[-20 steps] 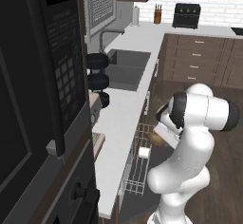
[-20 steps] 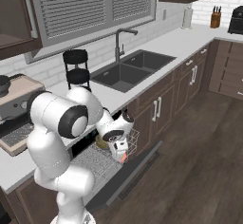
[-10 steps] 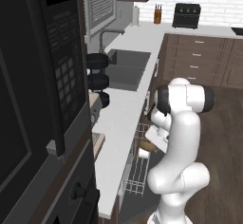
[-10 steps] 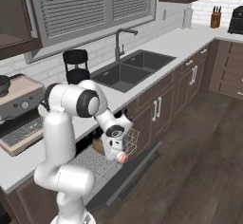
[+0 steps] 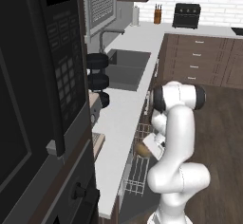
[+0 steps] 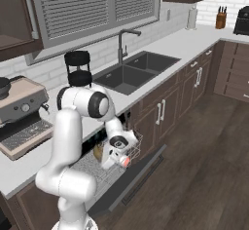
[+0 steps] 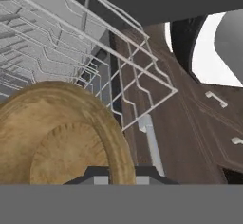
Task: Pick up the cup and bowl from the counter, place them in the dishwasher, and close the dishwasher door.
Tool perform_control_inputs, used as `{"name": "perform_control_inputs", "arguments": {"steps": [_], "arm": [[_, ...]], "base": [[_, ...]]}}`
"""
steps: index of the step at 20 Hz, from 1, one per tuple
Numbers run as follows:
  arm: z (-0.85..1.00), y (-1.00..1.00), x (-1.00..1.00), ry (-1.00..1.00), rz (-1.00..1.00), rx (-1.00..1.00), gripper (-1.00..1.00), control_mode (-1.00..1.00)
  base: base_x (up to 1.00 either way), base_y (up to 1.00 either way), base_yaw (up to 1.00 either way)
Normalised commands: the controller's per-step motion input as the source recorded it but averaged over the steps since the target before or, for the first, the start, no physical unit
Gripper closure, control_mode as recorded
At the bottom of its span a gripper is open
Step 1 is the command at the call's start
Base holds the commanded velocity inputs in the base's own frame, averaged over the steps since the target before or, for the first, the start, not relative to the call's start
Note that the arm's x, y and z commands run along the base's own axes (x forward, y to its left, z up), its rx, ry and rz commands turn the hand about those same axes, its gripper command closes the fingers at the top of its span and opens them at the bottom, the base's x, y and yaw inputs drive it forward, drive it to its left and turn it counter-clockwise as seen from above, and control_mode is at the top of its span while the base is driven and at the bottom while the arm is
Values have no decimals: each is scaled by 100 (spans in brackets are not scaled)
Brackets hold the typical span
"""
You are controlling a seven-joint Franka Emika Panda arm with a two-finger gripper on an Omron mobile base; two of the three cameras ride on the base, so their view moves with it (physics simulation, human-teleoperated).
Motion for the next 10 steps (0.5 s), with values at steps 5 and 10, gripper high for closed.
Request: {"name": "perform_control_inputs", "arguments": {"steps": [5,10], "arm": [[-64,26,5,12,-25,5,100,-100],[-51,17,23,4,-23,1,100,-100]], "base": [[0,0,0],[0,0,0]]}}
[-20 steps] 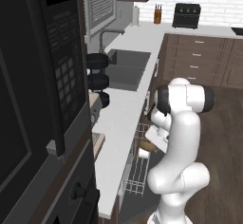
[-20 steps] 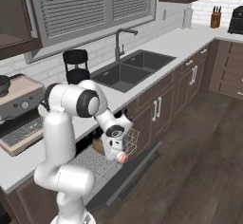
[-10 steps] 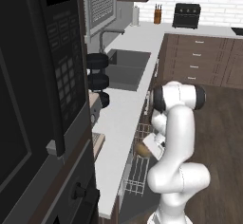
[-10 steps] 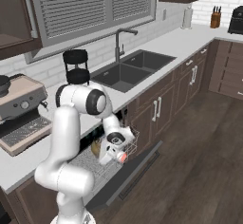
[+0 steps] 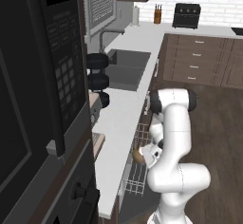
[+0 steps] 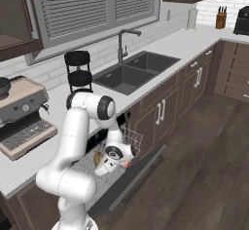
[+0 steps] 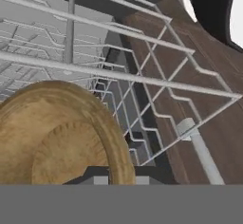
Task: Pick up the cup and bowl from the counter, place them in the dishwasher, and close the dishwasher door.
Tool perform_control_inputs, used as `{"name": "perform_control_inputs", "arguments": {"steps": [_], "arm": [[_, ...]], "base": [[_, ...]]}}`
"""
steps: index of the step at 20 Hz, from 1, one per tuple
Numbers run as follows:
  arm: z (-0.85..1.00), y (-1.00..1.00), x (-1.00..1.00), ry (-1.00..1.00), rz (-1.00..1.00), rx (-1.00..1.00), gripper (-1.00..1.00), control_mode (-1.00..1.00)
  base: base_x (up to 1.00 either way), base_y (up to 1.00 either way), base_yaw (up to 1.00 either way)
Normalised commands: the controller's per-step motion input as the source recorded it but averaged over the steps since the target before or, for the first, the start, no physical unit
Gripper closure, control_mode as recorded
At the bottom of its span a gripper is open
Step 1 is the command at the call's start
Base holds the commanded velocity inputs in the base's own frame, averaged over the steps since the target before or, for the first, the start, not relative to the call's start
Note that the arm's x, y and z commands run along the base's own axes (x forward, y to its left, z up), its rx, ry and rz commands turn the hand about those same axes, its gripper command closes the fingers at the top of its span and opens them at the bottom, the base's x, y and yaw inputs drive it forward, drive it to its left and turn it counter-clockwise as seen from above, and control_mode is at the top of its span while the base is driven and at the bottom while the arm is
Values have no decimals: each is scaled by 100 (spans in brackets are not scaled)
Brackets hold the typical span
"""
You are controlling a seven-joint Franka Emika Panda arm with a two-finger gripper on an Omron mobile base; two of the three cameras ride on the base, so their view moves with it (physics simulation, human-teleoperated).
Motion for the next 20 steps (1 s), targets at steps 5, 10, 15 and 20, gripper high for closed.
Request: {"name": "perform_control_inputs", "arguments": {"steps": [5,10,15,20], "arm": [[-42,9,43,7,-22,0,100,-100],[-54,0,49,16,-21,0,100,-100],[-62,0,35,18,-19,0,100,-100],[-65,0,23,19,-17,0,100,-100]], "base": [[0,0,0],[0,0,0],[0,0,0],[0,0,0]]}}
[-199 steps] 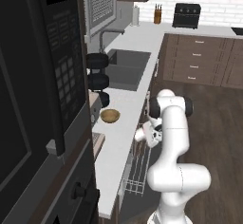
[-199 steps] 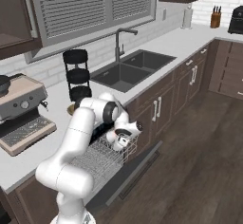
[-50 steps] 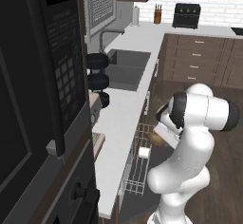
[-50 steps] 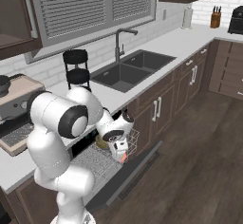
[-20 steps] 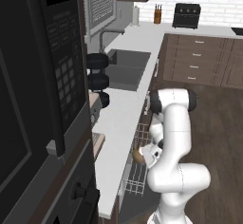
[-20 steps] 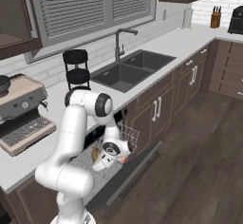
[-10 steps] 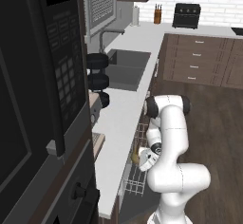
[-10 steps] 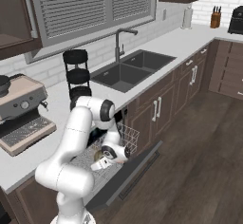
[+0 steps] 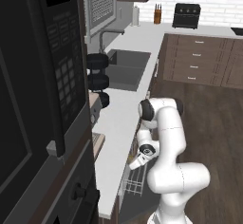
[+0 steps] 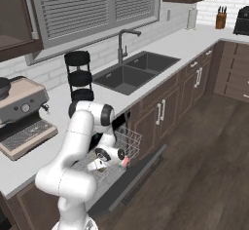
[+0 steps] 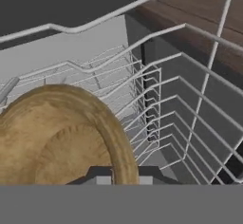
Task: Pick up the cup and bowl from the counter, place them in the dishwasher, and close the dishwasher door.
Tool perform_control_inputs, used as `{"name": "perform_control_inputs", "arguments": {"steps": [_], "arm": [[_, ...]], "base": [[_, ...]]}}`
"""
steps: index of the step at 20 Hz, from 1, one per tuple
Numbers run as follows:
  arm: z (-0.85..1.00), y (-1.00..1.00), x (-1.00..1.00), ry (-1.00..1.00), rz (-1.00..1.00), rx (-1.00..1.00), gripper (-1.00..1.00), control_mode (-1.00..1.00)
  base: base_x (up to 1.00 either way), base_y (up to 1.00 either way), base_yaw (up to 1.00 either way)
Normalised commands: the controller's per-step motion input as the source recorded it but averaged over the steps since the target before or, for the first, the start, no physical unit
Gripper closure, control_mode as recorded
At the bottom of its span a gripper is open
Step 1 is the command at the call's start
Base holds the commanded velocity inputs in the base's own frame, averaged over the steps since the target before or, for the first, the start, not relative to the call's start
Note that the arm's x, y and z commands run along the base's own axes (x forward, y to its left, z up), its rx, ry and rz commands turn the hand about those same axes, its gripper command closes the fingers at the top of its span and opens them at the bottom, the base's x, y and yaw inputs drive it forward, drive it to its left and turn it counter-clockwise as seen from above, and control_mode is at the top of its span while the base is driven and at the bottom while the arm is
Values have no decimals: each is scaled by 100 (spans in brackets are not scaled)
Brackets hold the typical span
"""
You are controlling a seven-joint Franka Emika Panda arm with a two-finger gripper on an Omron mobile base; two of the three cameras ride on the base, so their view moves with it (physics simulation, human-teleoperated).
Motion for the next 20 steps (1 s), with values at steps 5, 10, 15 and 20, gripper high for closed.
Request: {"name": "perform_control_inputs", "arguments": {"steps": [5,10,15,20], "arm": [[-36,-3,-4,11,-16,0,-100,-100],[2,-24,-21,2,-11,2,-100,-100],[66,-28,-37,0,-7,7,-100,-100],[100,-67,-58,0,-3,15,-100,-100]], "base": [[0,0,0],[0,0,0],[0,0,0],[0,0,0]]}}
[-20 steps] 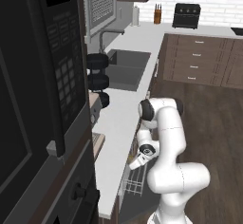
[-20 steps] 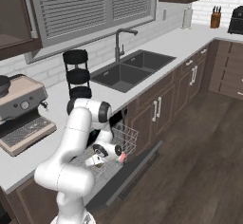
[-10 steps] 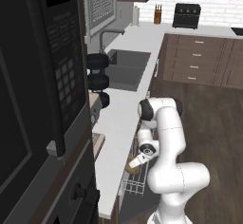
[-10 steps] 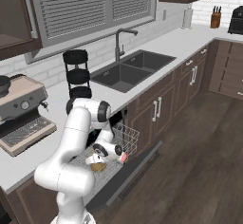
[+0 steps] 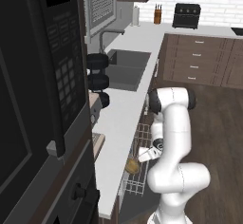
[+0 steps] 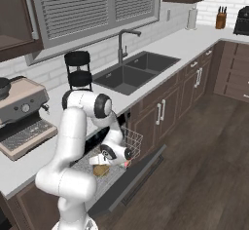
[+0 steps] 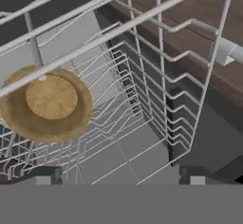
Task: Pick up the cup and bowl from the counter, place them in the dishwasher, and close the dishwasher door.
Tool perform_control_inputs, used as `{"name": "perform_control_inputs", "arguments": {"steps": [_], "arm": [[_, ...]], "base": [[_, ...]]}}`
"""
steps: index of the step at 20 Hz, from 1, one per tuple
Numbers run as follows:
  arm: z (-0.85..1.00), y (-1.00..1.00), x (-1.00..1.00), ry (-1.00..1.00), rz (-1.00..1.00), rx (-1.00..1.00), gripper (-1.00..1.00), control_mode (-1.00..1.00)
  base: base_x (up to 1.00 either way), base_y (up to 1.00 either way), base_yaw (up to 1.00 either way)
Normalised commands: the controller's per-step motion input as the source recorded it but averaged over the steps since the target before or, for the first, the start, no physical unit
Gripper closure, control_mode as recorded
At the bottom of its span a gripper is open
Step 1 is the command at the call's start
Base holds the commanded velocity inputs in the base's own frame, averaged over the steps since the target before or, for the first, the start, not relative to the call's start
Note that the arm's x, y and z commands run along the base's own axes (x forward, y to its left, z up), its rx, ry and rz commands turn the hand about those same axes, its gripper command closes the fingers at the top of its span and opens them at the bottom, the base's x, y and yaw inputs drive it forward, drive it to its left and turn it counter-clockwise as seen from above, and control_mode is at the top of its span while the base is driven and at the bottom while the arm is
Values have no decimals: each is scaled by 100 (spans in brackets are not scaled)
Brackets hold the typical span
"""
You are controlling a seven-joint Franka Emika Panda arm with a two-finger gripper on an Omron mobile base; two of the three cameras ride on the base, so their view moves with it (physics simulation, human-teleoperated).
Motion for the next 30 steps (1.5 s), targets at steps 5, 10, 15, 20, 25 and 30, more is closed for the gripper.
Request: {"name": "perform_control_inputs", "arguments": {"steps": [5,10,15,20,25,30], "arm": [[99,-99,-57,7,0,13,-100,-100],[89,-100,-32,21,0,14,-100,-100],[15,-100,-16,24,-1,15,-100,-100],[-47,-100,0,35,-7,21,-100,-100],[-79,-99,-1,27,-11,29,-100,-100],[-81,-81,0,13,-10,31,-100,-100]], "base": [[0,0,0],[0,0,0],[0,0,0],[0,0,0],[0,0,0],[0,0,0]]}}
